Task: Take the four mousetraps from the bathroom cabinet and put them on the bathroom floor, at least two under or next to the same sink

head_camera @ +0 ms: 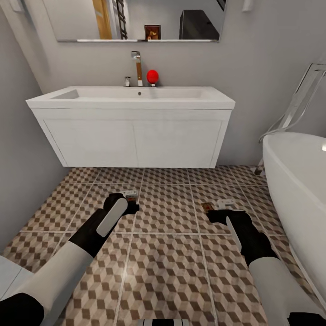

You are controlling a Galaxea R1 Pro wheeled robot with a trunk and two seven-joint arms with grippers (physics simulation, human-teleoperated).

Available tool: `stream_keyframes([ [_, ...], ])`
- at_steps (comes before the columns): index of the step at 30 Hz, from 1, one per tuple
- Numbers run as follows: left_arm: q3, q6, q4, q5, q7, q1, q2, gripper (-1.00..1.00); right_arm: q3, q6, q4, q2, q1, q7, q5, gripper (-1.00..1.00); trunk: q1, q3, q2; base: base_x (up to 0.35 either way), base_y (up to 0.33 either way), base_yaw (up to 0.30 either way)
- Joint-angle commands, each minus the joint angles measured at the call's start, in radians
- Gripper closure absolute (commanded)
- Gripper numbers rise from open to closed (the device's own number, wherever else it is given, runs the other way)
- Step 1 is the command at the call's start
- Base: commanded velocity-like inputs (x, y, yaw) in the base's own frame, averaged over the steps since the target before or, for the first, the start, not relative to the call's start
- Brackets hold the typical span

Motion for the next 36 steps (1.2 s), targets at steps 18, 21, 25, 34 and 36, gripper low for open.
stream_keyframes([
  [18,-0.017,-0.050,0.108,-0.024,-0.143,-0.001,0.004,1.00,-0.001,-0.048,0.064,0.002,0.000,-0.025,0.005,1.00,0.000,-0.001,0.000,0.160,0.000,0.000],
  [21,-0.016,-0.093,0.191,-0.062,-0.196,-0.001,0.005,1.00,-0.001,-0.100,0.144,0.001,0.000,-0.054,0.004,1.00,0.000,-0.001,0.000,0.006,0.000,0.000],
  [25,-0.015,-0.170,0.298,-0.135,-0.308,-0.001,0.005,1.00,-0.002,-0.184,0.281,0.002,0.000,-0.098,0.010,1.00,0.000,-0.001,0.000,0.002,0.000,0.000],
  [34,-0.010,-0.271,0.475,-0.336,-0.605,-0.001,0.004,1.00,-0.002,-0.254,0.350,0.027,0.000,-0.118,0.010,1.00,0.000,-0.001,0.000,0.000,0.000,0.000],
  [36,-0.010,-0.307,0.508,-0.347,-0.622,-0.001,0.005,1.00,-0.002,-0.267,0.354,0.030,0.000,-0.119,0.010,1.00,0.000,-0.001,0.000,0.000,0.000,0.000],
])
